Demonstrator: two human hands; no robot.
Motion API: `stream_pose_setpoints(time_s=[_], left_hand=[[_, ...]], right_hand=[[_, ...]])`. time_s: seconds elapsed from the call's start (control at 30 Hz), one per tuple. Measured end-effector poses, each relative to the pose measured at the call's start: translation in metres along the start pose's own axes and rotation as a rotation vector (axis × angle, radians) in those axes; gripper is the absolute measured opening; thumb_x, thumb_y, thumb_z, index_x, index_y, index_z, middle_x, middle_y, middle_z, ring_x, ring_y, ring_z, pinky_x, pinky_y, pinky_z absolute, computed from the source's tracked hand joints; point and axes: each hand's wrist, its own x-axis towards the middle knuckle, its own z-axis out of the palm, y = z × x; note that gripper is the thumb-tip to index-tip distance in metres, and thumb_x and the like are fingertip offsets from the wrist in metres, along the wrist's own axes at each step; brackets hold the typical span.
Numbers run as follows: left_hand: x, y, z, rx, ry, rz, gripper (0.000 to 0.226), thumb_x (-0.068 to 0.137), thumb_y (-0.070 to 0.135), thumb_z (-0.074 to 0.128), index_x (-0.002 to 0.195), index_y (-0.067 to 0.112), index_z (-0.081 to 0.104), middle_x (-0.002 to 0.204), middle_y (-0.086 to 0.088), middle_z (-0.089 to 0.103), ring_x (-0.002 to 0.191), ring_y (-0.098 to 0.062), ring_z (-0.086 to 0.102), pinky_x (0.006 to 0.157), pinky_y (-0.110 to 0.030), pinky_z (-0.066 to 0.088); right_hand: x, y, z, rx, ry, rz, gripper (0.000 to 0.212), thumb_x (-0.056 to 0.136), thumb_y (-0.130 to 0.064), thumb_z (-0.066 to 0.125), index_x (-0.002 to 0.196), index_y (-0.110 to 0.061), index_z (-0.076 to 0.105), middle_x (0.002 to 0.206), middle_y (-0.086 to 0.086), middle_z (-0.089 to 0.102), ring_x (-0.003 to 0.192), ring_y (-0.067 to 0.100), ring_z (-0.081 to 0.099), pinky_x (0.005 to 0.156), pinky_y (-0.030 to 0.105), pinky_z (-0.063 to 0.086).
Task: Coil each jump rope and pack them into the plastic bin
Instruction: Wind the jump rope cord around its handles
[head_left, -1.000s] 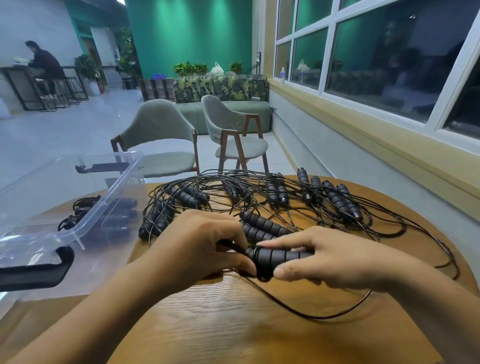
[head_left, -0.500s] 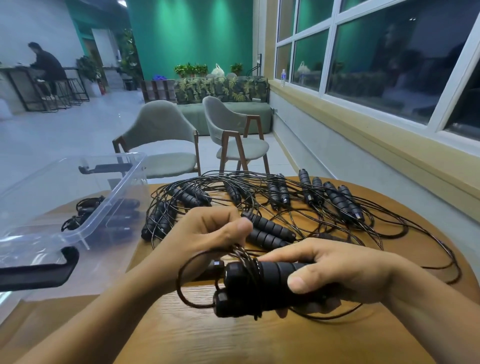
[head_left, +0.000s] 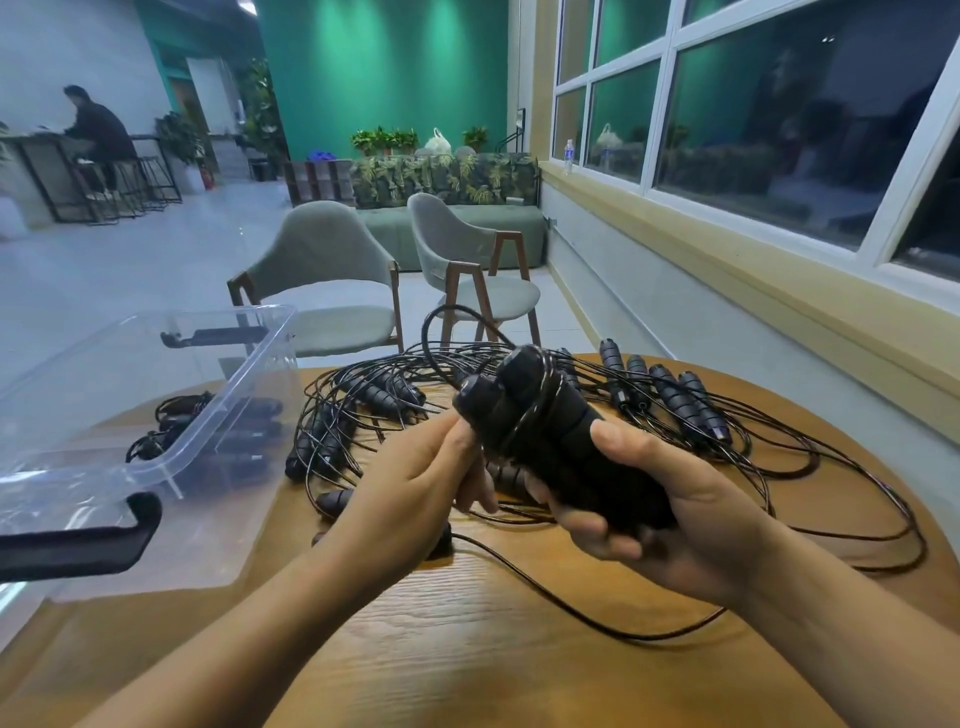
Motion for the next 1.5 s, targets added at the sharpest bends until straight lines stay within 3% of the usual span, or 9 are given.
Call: stream_pose_setpoints(time_s=[0.27, 0.43, 0.6, 0.73, 0.87, 1.1, 1.23, 1.3, 1.5], left_hand=[[0.002, 0.001, 0.001, 0.154, -0.039, 0.030, 0.024, 0.109, 0.034, 0.048, 0.094, 0.029, 0.066, 0.072, 0.003, 0.069, 0.070, -0.011, 0.067, 0.069, -0.037, 0.054], [0.006, 0.000, -0.004, 0.219, -0.008, 0.084, 0.020, 0.108, 0.034, 0.051, 0.105, 0.032, 0.072, 0.073, 0.021, 0.063, 0.067, -0.001, 0.059, 0.061, -0.017, 0.040], [0.005, 0.002, -0.005, 0.222, -0.013, 0.067, 0.024, 0.107, 0.038, 0.051, 0.100, 0.034, 0.073, 0.071, 0.020, 0.065, 0.066, -0.002, 0.063, 0.061, -0.021, 0.046], [0.004, 0.002, -0.005, 0.313, 0.000, 0.120, 0.021, 0.105, 0.045, 0.054, 0.100, 0.035, 0.072, 0.073, 0.012, 0.067, 0.068, -0.009, 0.064, 0.056, -0.020, 0.044], [0.004, 0.004, -0.009, 0.354, 0.002, 0.153, 0.016, 0.102, 0.043, 0.061, 0.100, 0.033, 0.074, 0.074, 0.016, 0.068, 0.069, -0.008, 0.067, 0.058, -0.030, 0.056], [0.008, 0.000, -0.017, 0.467, -0.051, 0.293, 0.020, 0.091, 0.050, 0.071, 0.090, 0.031, 0.076, 0.078, 0.016, 0.067, 0.074, -0.009, 0.065, 0.062, -0.036, 0.055], [0.010, 0.003, -0.022, 0.512, -0.174, 0.360, 0.024, 0.080, 0.053, 0.081, 0.085, 0.031, 0.074, 0.080, 0.019, 0.065, 0.077, -0.007, 0.063, 0.061, -0.026, 0.052], [0.009, 0.005, -0.023, 0.444, -0.210, 0.350, 0.025, 0.076, 0.049, 0.088, 0.084, 0.031, 0.073, 0.081, 0.017, 0.067, 0.077, -0.010, 0.065, 0.061, -0.020, 0.049], [0.006, 0.007, -0.029, 0.086, -0.297, 0.200, 0.024, 0.074, 0.036, 0.092, 0.083, 0.023, 0.074, 0.076, 0.002, 0.067, 0.064, -0.005, 0.056, 0.059, -0.020, 0.041]], right_hand=[[0.004, 0.000, 0.008, -0.114, 0.232, -0.145, 0.046, 0.102, -0.035, 0.060, 0.148, -0.029, 0.061, 0.110, 0.021, 0.064, 0.076, 0.021, 0.052, 0.055, 0.027, 0.035], [0.006, -0.004, 0.014, -0.259, 0.397, -0.251, 0.054, 0.090, -0.039, 0.072, 0.144, -0.036, 0.065, 0.111, 0.018, 0.070, 0.074, 0.022, 0.054, 0.054, 0.032, 0.036], [0.004, -0.008, 0.015, -0.488, 0.596, -0.310, 0.059, 0.089, -0.041, 0.071, 0.147, -0.044, 0.059, 0.098, 0.015, 0.075, 0.072, 0.024, 0.055, 0.050, 0.030, 0.043], [0.001, -0.013, 0.011, -0.820, 0.649, -0.293, 0.056, 0.091, -0.048, 0.068, 0.145, -0.056, 0.055, 0.075, -0.011, 0.067, 0.064, 0.004, 0.059, 0.059, 0.022, 0.045], [-0.003, -0.016, 0.005, -1.079, 0.667, -0.222, 0.056, 0.088, -0.056, 0.071, 0.141, -0.062, 0.057, 0.108, -0.040, 0.070, 0.106, -0.016, 0.063, 0.079, 0.001, 0.046], [0.000, -0.022, -0.004, -1.346, 0.473, 0.168, 0.046, 0.092, -0.057, 0.073, 0.134, -0.069, 0.057, 0.117, -0.049, 0.054, 0.105, -0.027, 0.052, 0.084, 0.006, 0.039], [-0.004, -0.027, -0.006, -1.150, 0.266, 0.411, 0.042, 0.093, -0.058, 0.075, 0.132, -0.066, 0.062, 0.109, -0.007, 0.078, 0.083, 0.005, 0.069, 0.077, 0.031, 0.055], [-0.006, -0.031, -0.005, -1.000, 0.166, 0.483, 0.039, 0.096, -0.048, 0.076, 0.132, -0.061, 0.066, 0.109, 0.009, 0.077, 0.080, 0.017, 0.063, 0.068, 0.035, 0.048], [-0.008, -0.036, -0.007, -0.698, -0.081, 0.535, 0.046, 0.099, -0.034, 0.073, 0.144, -0.041, 0.066, 0.105, 0.009, 0.072, 0.078, 0.017, 0.060, 0.055, 0.025, 0.040]])
